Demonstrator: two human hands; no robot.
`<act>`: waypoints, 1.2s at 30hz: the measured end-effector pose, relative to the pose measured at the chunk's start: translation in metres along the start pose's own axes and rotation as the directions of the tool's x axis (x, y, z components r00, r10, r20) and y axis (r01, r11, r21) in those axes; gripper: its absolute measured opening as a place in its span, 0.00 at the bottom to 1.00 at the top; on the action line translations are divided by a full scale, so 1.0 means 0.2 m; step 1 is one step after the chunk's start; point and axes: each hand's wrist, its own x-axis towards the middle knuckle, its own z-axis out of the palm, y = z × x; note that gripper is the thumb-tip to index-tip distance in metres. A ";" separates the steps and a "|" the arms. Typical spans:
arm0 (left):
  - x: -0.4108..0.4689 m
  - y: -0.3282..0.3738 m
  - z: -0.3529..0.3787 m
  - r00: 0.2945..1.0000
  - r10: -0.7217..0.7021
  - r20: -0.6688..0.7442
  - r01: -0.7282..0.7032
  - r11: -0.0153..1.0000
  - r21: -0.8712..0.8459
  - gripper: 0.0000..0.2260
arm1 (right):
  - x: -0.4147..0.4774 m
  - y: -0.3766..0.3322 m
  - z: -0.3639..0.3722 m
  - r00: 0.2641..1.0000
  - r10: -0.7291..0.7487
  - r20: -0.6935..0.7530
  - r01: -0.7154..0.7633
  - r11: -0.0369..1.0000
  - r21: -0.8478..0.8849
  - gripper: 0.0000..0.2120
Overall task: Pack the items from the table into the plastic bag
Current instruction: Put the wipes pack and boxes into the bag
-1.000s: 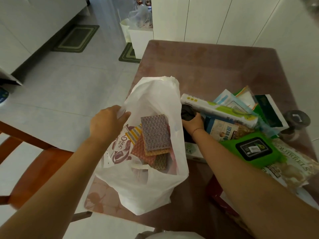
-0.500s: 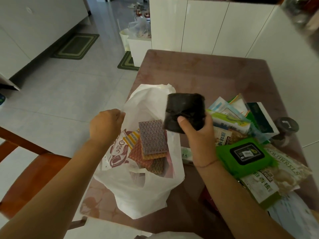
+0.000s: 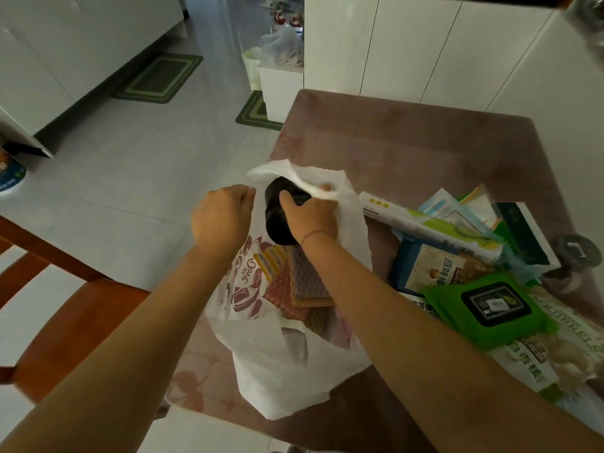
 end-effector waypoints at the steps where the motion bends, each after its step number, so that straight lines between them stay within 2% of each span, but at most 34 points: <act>1: 0.01 0.00 0.01 1.000 -0.009 0.004 0.009 1.000 -0.006 0.19 | 0.03 0.02 0.00 0.999 -0.005 0.040 0.009 0.996 -0.087 0.35; 4: 0.02 0.00 0.03 0.999 -0.029 0.034 0.029 0.999 -0.018 0.18 | 0.07 0.12 0.03 0.982 -0.034 0.184 0.088 0.951 -0.295 0.32; 6: 0.02 0.01 0.05 0.998 -0.025 0.057 0.026 1.000 -0.017 0.18 | 0.07 0.21 0.06 0.964 -0.035 0.263 0.132 0.924 -0.360 0.28; 12: 0.02 0.02 0.06 0.997 -0.016 0.072 0.015 1.000 0.007 0.19 | 0.06 0.27 0.02 0.958 -0.093 0.272 0.179 0.934 -0.310 0.21; 18: -0.01 0.02 0.08 0.996 -0.047 0.081 0.047 0.999 0.000 0.18 | -0.15 0.33 -0.13 0.918 -0.319 0.236 0.354 0.927 -0.126 0.14; 21: -0.03 0.01 0.09 0.996 -0.053 0.076 0.052 0.999 0.009 0.19 | -0.26 0.47 -0.26 0.882 -0.462 0.087 0.469 0.879 -0.082 0.10; 23: -0.05 0.00 0.09 0.995 -0.061 0.079 0.059 0.998 0.021 0.19 | -0.27 0.60 -0.38 0.876 -0.481 -0.016 0.474 0.868 -0.149 0.08; 26: -0.07 0.00 0.09 0.994 -0.072 0.082 0.068 0.996 0.054 0.20 | -0.25 0.79 -0.56 0.887 -0.435 -0.154 0.362 0.863 -0.354 0.12; 27: -0.08 0.00 0.09 0.993 -0.078 0.084 0.073 0.995 0.064 0.20 | -0.24 0.85 -0.61 0.895 -0.402 -0.194 0.288 0.852 -0.438 0.16; 29: -0.09 0.00 0.10 0.992 -0.092 0.087 0.084 0.993 0.087 0.18 | -0.22 0.94 -0.71 0.929 -0.226 -0.294 0.033 0.840 -0.542 0.27; 30: -0.10 0.00 0.10 0.992 -0.095 0.087 0.086 0.992 0.097 0.17 | -0.22 0.99 -0.76 0.925 -0.108 -0.363 -0.109 0.842 -0.528 0.33; 32: -0.12 -0.01 0.11 0.991 -0.099 0.092 0.089 0.991 0.101 0.16 | -0.23 1.07 -0.85 0.869 0.091 -0.486 -0.317 0.857 -0.407 0.41; 34: -0.13 -0.02 0.12 0.988 -0.116 0.099 0.108 0.991 0.083 0.15 | -0.26 1.11 -0.90 0.818 0.192 -0.542 -0.407 0.859 -0.311 0.45; 36: -0.14 -0.03 0.14 0.986 -0.126 0.108 0.119 0.990 0.069 0.16 | -0.27 1.13 -0.91 0.796 0.216 -0.566 -0.423 0.867 -0.263 0.48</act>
